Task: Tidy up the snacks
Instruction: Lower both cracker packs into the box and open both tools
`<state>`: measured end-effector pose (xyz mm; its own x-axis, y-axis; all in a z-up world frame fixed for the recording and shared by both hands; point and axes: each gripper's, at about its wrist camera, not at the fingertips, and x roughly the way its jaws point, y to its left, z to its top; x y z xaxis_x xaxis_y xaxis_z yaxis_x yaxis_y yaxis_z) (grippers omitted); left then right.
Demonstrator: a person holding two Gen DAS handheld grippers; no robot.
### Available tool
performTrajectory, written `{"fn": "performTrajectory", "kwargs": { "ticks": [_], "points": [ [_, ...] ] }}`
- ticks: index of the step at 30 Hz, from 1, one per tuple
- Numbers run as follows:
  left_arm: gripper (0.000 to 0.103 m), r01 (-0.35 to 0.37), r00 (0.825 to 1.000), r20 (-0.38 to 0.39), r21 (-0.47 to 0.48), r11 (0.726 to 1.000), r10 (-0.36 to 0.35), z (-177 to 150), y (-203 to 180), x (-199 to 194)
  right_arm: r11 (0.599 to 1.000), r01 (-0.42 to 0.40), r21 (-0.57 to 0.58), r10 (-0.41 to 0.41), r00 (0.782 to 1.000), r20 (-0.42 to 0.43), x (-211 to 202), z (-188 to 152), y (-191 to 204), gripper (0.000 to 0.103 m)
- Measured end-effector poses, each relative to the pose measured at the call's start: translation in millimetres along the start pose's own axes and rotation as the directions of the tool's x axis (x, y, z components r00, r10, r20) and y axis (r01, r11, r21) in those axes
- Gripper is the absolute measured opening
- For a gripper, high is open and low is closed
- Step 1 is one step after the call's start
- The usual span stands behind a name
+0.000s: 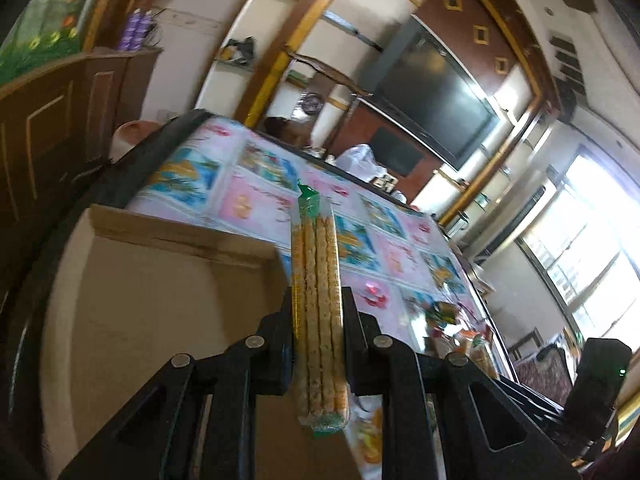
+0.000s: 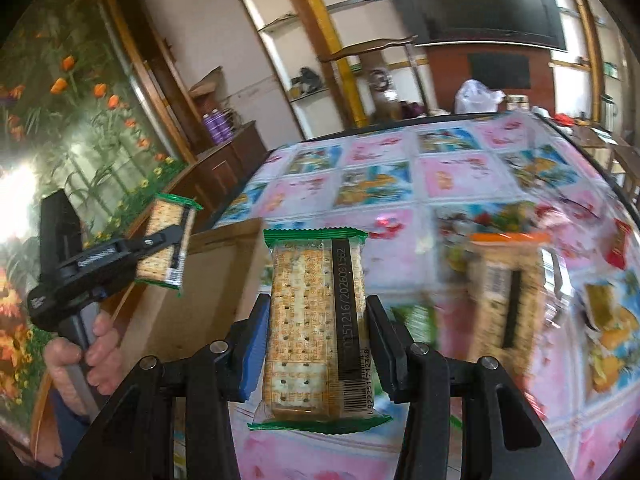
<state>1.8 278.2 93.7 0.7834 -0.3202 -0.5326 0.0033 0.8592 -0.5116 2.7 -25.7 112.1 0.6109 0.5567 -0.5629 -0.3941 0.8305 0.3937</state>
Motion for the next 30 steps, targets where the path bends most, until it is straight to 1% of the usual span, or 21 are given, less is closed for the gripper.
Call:
{"fn": "performTrajectory", "kwargs": {
  "ticks": [3,5,7,9,11,13,15,17,18,21,24,30],
  "points": [
    [0.018,-0.032,0.999,-0.016,-0.045,0.998,0.032,4,18,6,0.999,-0.028,-0.031,0.027,0.999,-0.02,19,15,20,0.05],
    [0.018,-0.06,0.998,-0.029,-0.058,0.997,0.058,4,26,12,0.998,-0.049,-0.039,0.047,0.998,-0.034,32,24,31,0.05],
    [0.018,-0.08,0.996,-0.049,-0.071,0.994,0.076,4,32,18,0.996,-0.083,-0.029,0.081,0.995,-0.06,51,33,42,0.05],
    [0.018,-0.111,0.992,-0.068,-0.084,0.99,0.105,2,38,24,0.995,-0.098,-0.02,0.096,0.992,-0.082,67,38,51,0.05],
    [0.018,-0.134,0.989,-0.074,-0.102,0.986,0.127,3,44,25,0.991,-0.137,0.006,0.136,0.984,-0.111,86,43,61,0.05],
    [0.018,-0.159,0.986,-0.079,-0.121,0.98,0.15,2,50,25,0.988,-0.155,0.014,0.155,0.979,-0.129,100,43,72,0.051],
    [0.018,-0.208,0.975,-0.104,-0.137,0.968,0.195,0,55,29,0.986,-0.161,0.032,0.164,0.975,-0.151,116,43,80,0.051],
    [0.018,-0.244,0.966,-0.123,-0.147,0.959,0.227,-2,61,30,0.983,-0.173,0.059,0.181,0.966,-0.186,134,40,86,0.051],
    [0.018,-0.265,0.96,-0.129,-0.15,0.952,0.247,-3,64,31,0.983,-0.17,0.062,0.179,0.964,-0.196,140,40,88,0.051],
    [0.018,-0.285,0.954,-0.15,-0.174,0.943,0.26,-5,71,31,0.984,-0.159,0.073,0.172,0.958,-0.229,157,37,91,0.051],
    [0.019,-0.314,0.946,-0.147,-0.173,0.934,0.29,-5,73,30,0.987,-0.143,0.077,0.157,0.958,-0.24,167,34,90,0.051],
    [0.019,-0.331,0.939,-0.153,-0.179,0.926,0.307,-5,75,30,0.989,-0.129,0.066,0.142,0.952,-0.271,182,24,91,0.051]
  ]
}}
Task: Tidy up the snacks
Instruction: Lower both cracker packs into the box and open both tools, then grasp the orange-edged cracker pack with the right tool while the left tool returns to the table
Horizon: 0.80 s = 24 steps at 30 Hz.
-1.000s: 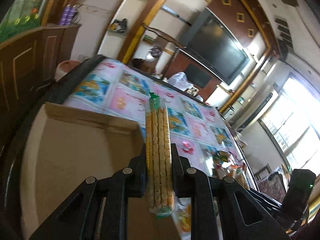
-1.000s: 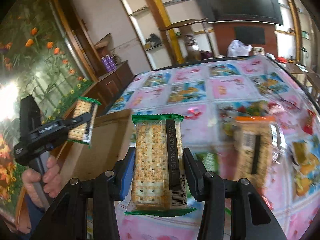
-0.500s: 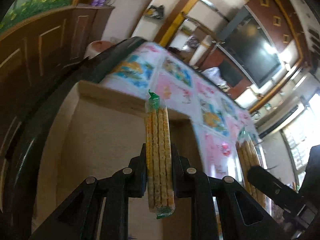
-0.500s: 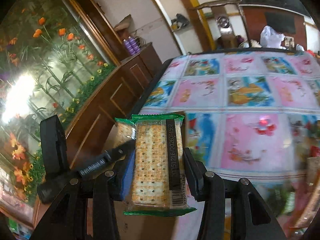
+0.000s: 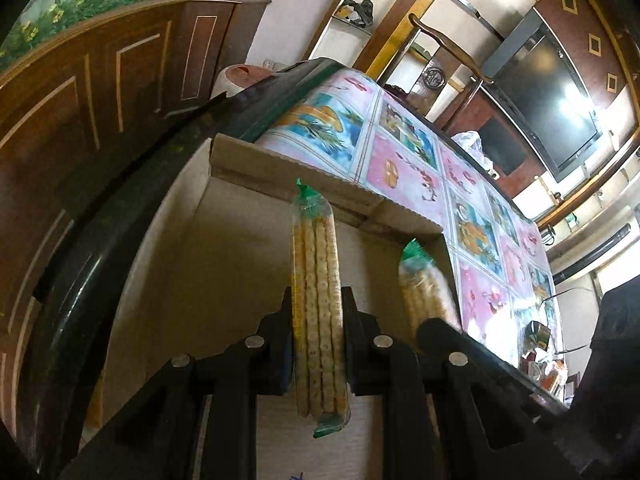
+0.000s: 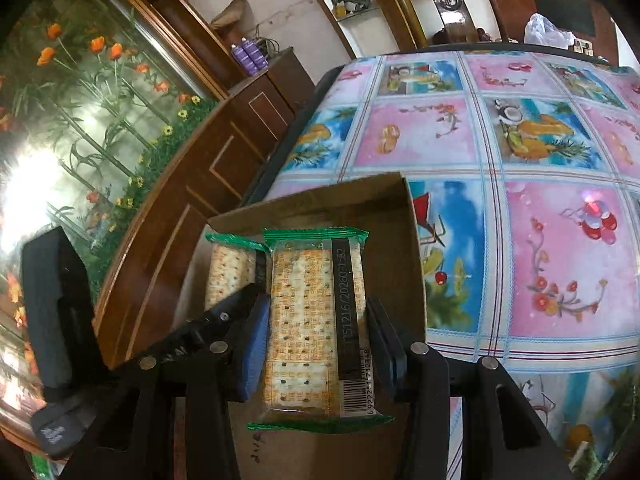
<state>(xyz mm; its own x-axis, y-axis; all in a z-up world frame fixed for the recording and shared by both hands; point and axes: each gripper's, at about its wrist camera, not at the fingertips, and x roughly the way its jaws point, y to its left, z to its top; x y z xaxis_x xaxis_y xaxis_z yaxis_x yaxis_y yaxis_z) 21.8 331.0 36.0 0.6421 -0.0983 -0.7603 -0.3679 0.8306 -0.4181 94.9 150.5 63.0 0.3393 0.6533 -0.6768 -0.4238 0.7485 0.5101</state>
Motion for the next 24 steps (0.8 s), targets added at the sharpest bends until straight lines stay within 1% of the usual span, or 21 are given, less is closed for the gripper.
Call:
{"fn": "performTrajectory", "kwargs": {
  "ticks": [3,7,14,16,18,21,24],
  "points": [
    [0.019,-0.004,1.0,0.008,-0.004,1.0,0.004,0,1,-2,1.0,0.014,-0.015,-0.014,1.0,-0.015,7,-4,0,0.051],
    [0.019,-0.008,1.0,0.006,-0.005,1.0,0.008,1,1,-1,0.999,0.032,-0.034,-0.033,0.999,-0.013,9,-9,1,0.051],
    [0.019,-0.012,1.0,0.014,-0.004,1.0,0.012,2,0,-2,0.998,0.039,-0.039,-0.04,0.999,-0.015,9,-11,2,0.052],
    [0.023,-0.01,1.0,0.018,-0.006,1.0,0.011,2,1,-3,0.999,0.033,-0.04,-0.033,0.999,-0.015,7,-13,2,0.052],
    [0.041,-0.007,0.999,0.038,-0.013,1.0,0.007,3,2,-7,0.999,0.018,-0.043,-0.018,1.0,-0.01,1,-16,2,0.052],
    [0.045,0.007,0.997,0.079,-0.007,1.0,-0.006,4,-1,-15,0.998,0.001,-0.059,0.001,1.0,0.026,-17,-21,1,0.052],
    [0.049,0.044,0.991,0.128,0.014,0.999,-0.045,4,-7,-26,0.999,-0.023,-0.047,0.026,0.997,0.071,-44,-29,-14,0.053]
  ]
}}
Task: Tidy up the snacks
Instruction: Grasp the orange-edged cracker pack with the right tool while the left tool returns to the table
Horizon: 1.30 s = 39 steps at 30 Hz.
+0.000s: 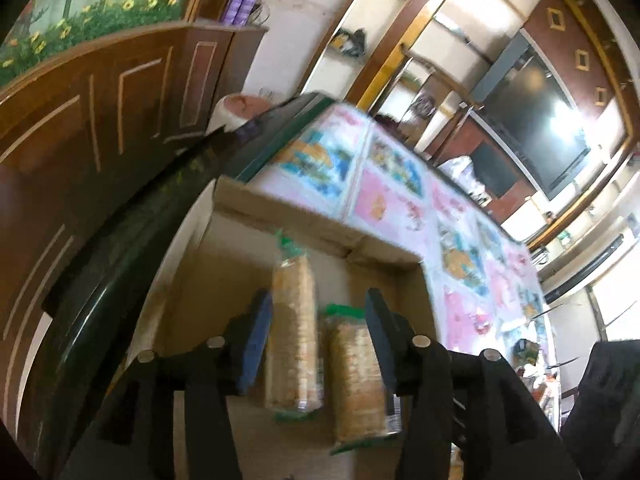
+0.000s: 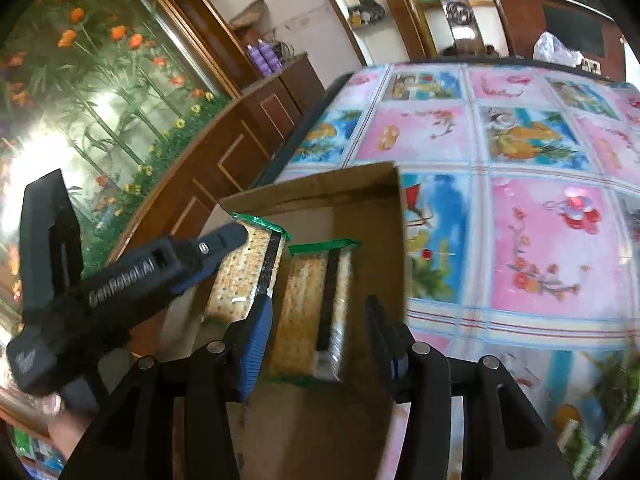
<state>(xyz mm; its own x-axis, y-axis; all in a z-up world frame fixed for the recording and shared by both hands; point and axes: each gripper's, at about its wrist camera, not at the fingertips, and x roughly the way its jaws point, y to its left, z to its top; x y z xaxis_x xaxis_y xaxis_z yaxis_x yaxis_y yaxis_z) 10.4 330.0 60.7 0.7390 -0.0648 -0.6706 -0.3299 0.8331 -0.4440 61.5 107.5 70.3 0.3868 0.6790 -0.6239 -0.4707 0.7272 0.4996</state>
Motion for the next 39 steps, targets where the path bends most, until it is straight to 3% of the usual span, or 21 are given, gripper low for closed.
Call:
{"fn": "performTrajectory", "kwargs": {
  "ticks": [6,10,14,17,19,25,28,31,32,33,35,39],
  "points": [
    [0.056,0.064,0.992,0.101,0.062,0.996,-0.07,-3,-20,-22,0.99,-0.052,0.132,0.031,0.987,0.156,-82,-18,-63,0.057],
    [0.06,0.105,0.984,0.127,0.163,0.981,-0.127,-10,-45,-31,0.976,0.012,0.218,-0.07,0.963,0.26,-142,-32,-112,0.062],
    [0.061,0.176,0.98,0.04,0.275,0.945,-0.194,-30,-81,-27,0.941,0.17,0.293,-0.253,0.927,0.275,-178,-50,-153,0.07],
    [0.064,0.235,0.971,-0.06,0.367,0.9,-0.23,-54,-117,-25,0.917,0.199,0.346,-0.287,0.931,0.225,-182,-64,-175,0.07],
    [0.071,0.278,0.961,-0.121,0.411,0.868,-0.251,-71,-138,-28,0.903,0.231,0.362,-0.314,0.93,0.189,-180,-69,-184,0.07],
    [0.083,0.3,0.953,-0.207,0.514,0.804,-0.223,-114,-183,-28,0.89,0.345,0.298,-0.388,0.917,0.094,-157,-65,-189,0.071],
    [0.085,0.266,0.959,-0.229,0.54,0.799,-0.166,-129,-191,-25,0.889,0.386,0.246,-0.412,0.909,0.064,-143,-61,-184,0.072],
    [0.087,0.232,0.962,-0.248,0.541,0.808,-0.11,-138,-191,-15,0.871,0.455,0.184,-0.47,0.882,0.043,-129,-54,-179,0.073],
    [0.087,0.231,0.959,-0.264,0.538,0.81,-0.098,-141,-192,-10,0.87,0.457,0.184,-0.473,0.879,0.055,-130,-56,-179,0.07],
    [0.087,0.231,0.957,-0.275,0.539,0.81,-0.09,-143,-193,-8,0.872,0.452,0.191,-0.47,0.88,0.063,-132,-58,-183,0.059],
    [0.087,0.227,0.954,-0.293,0.55,0.803,-0.068,-150,-195,-4,0.881,0.423,0.211,-0.448,0.89,0.086,-139,-61,-189,0.058],
    [0.09,0.222,0.952,-0.306,0.614,0.757,-0.03,-169,-208,-2,0.905,0.358,0.23,-0.398,0.904,0.157,-154,-66,-196,0.058]
  ]
}}
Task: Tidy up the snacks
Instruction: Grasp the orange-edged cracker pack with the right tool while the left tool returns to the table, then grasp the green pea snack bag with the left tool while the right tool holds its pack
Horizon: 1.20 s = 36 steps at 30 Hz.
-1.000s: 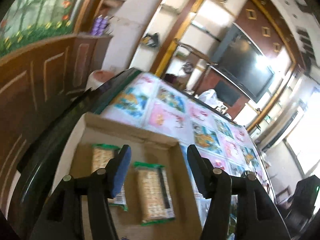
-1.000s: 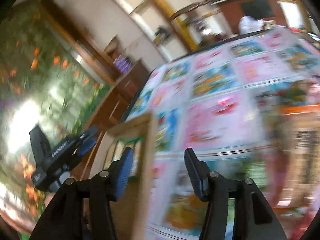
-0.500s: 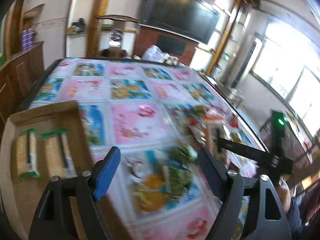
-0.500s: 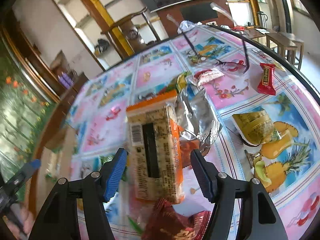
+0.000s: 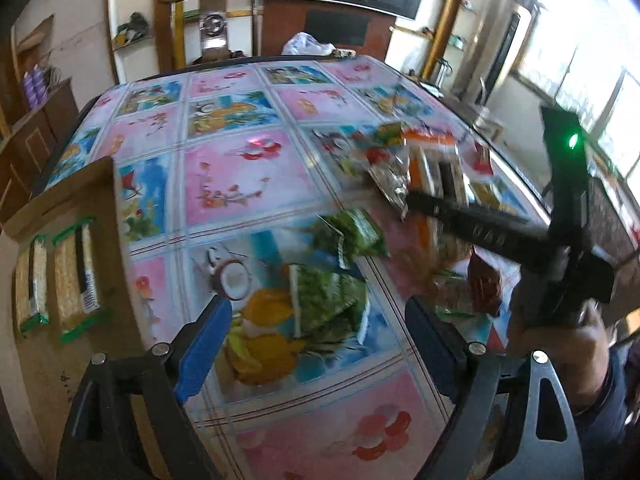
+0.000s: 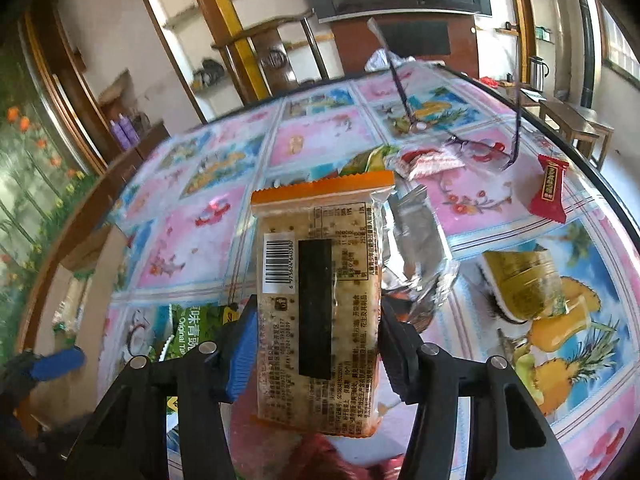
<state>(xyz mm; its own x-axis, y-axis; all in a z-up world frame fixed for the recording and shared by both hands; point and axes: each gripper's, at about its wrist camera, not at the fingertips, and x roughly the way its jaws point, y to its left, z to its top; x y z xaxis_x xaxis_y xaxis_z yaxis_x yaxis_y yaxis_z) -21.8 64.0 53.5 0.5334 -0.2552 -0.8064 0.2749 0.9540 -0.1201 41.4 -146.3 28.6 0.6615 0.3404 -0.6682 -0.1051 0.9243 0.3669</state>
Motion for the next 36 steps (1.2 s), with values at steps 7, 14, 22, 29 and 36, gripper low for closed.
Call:
{"fn": "performTrajectory", "kwargs": {
  "ticks": [7,14,22,29,36],
  "points": [
    [0.09,-0.069,0.996,-0.053,0.034,0.997,0.071,2,-11,32,0.992,-0.122,0.027,0.12,0.989,0.085,-19,2,-8,0.058],
    [0.044,-0.114,0.992,-0.037,0.074,0.991,0.117,-3,-20,50,0.989,-0.149,0.006,0.147,0.982,0.119,-27,3,-4,0.059],
    [0.035,-0.065,0.998,0.013,0.078,0.995,0.064,-6,-26,49,0.989,-0.147,-0.032,0.15,0.98,0.132,-27,1,4,0.059],
    [0.035,0.013,0.998,0.068,0.045,0.999,-0.016,-5,-22,30,0.991,-0.113,-0.067,0.121,0.985,0.127,-23,-2,11,0.058],
    [0.035,0.051,0.994,0.1,-0.013,0.999,-0.049,0,-8,21,0.99,-0.103,-0.093,0.114,0.986,0.118,-19,-2,19,0.058]
  ]
}}
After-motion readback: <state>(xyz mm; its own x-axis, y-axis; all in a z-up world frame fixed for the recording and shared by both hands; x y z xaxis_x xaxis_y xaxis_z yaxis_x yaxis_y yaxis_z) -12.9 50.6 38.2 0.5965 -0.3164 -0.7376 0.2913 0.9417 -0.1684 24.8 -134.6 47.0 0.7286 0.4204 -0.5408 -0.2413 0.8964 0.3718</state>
